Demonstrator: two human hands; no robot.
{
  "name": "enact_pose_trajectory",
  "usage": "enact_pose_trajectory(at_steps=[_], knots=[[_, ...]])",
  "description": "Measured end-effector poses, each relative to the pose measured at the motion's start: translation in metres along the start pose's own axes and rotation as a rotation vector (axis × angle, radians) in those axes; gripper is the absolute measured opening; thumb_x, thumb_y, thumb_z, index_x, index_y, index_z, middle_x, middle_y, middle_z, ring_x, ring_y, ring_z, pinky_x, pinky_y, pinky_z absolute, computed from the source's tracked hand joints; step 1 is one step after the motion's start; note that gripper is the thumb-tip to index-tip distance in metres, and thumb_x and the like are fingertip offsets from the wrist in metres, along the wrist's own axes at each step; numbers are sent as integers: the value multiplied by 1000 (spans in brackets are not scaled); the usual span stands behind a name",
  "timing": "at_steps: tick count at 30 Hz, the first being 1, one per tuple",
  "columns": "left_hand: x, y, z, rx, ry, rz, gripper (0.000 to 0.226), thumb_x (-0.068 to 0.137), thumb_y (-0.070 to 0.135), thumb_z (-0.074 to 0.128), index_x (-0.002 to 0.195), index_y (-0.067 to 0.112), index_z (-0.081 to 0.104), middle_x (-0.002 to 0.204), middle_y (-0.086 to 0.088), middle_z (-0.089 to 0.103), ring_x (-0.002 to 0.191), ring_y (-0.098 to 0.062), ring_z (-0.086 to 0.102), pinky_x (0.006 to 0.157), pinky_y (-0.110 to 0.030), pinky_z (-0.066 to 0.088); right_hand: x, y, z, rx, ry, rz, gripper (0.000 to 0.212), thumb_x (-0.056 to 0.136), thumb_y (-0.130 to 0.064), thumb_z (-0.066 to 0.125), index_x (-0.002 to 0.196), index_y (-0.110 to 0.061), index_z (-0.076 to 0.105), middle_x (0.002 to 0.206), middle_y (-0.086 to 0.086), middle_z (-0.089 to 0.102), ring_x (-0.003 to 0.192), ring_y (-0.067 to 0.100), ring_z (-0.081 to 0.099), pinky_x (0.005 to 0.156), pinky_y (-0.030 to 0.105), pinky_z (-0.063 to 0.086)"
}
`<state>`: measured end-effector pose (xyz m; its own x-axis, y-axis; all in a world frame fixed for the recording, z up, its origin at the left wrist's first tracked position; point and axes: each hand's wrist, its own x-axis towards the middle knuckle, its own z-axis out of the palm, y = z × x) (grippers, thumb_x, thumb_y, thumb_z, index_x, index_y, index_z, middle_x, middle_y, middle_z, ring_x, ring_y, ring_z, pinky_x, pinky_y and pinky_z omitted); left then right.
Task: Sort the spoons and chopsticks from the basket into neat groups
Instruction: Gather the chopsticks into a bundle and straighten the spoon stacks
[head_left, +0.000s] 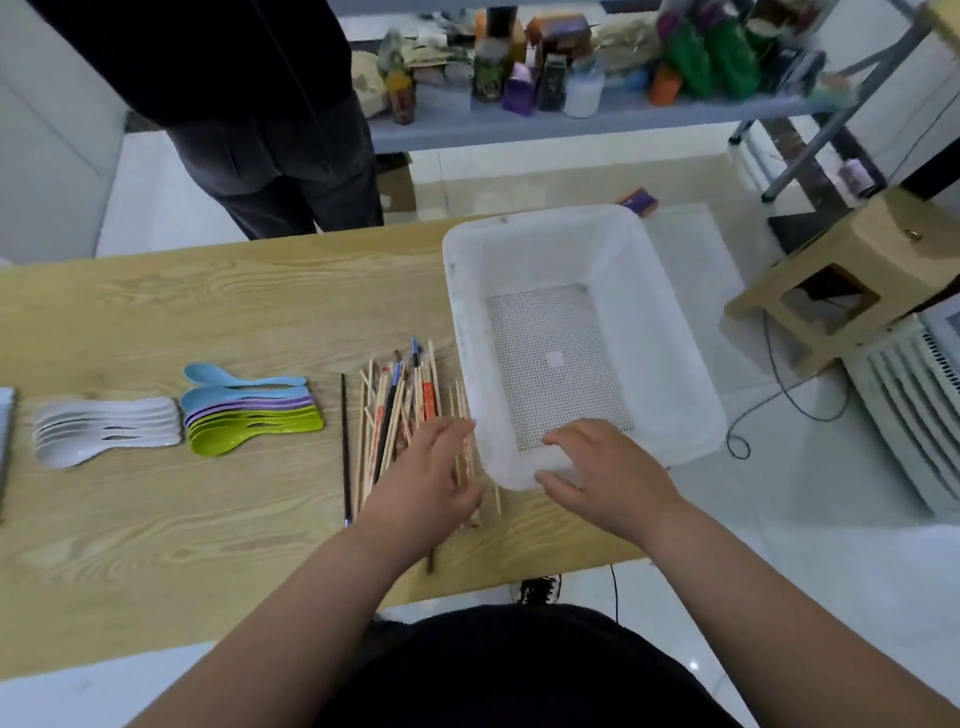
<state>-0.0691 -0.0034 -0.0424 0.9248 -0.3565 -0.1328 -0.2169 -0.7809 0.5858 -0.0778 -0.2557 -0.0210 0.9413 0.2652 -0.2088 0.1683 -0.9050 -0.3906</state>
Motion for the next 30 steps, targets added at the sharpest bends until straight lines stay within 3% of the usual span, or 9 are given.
enact_pose_trajectory(at_steps=[4, 8, 15, 17, 19, 22, 24, 26, 30], knots=[[10, 25, 37, 131, -85, -116, 93, 84, 49, 73, 157, 18, 25, 165, 1, 6, 148, -18, 28, 117, -37, 36, 3, 44, 0, -151, -203, 1, 67, 86, -76, 42, 129, -29, 60, 122, -5, 61, 118, 18, 53, 102, 34, 42], [15, 37, 45, 165, -32, -158, 89, 87, 45, 73, 157, 17, 26, 164, 1, 7, 146, -21, 33, 111, -37, 41, 9, 58, 5, -227, -162, -71, 71, 85, -80, 27, 117, -31, 65, 108, -6, 65, 106, 19, 59, 91, 37, 47], [40, 43, 34, 232, -73, -193, 87, 91, 47, 67, 159, 21, 18, 167, 6, 1, 149, -18, 29, 113, -35, 36, 30, 68, -3, -257, -144, -96, 68, 84, -82, 27, 115, -33, 63, 106, -8, 62, 102, 16, 59, 83, 34, 46], [38, 40, 37, 176, -49, -191, 86, 90, 48, 67, 158, 22, 22, 166, 7, 6, 148, -16, 28, 114, -34, 35, 32, 67, -4, -260, -161, -86, 67, 84, -81, 29, 116, -32, 62, 108, -7, 62, 103, 17, 58, 84, 35, 46], [31, 33, 36, 35, 45, -245, 77, 90, 50, 66, 154, 26, 31, 161, 7, 23, 142, -12, 36, 110, -33, 38, 33, 63, -3, -252, -176, -78, 64, 85, -76, 32, 120, -31, 61, 112, -6, 62, 105, 18, 57, 88, 36, 46], [10, 3, 28, -76, 218, -476, 52, 91, 44, 63, 138, 25, 49, 136, 1, 52, 112, -15, 57, 93, -33, 49, 33, 48, 1, -198, -170, -126, 60, 91, -65, 39, 135, -26, 54, 122, -2, 61, 113, 22, 55, 94, 39, 46], [-3, -25, 22, -32, 189, -631, 41, 90, 34, 64, 127, 19, 55, 123, -6, 58, 100, -21, 60, 84, -36, 51, 34, 32, 7, -153, -146, -193, 61, 94, -59, 43, 142, -21, 49, 129, 2, 58, 119, 24, 53, 98, 40, 46], [-9, -49, 17, 26, 125, -726, 41, 88, 30, 67, 124, 15, 56, 121, -10, 57, 103, -29, 60, 84, -38, 49, 36, 15, 14, -118, -100, -241, 61, 95, -51, 48, 144, -16, 46, 134, 5, 55, 124, 26, 51, 103, 43, 45], [-2, -74, 11, 93, -29, -743, 47, 85, 35, 75, 117, 10, 51, 117, -15, 54, 109, -34, 58, 87, -41, 47, 41, -28, 24, -89, 82, -348, 51, 92, -31, 56, 137, -7, 55, 135, 13, 55, 130, 31, 49, 107, 49, 43]])
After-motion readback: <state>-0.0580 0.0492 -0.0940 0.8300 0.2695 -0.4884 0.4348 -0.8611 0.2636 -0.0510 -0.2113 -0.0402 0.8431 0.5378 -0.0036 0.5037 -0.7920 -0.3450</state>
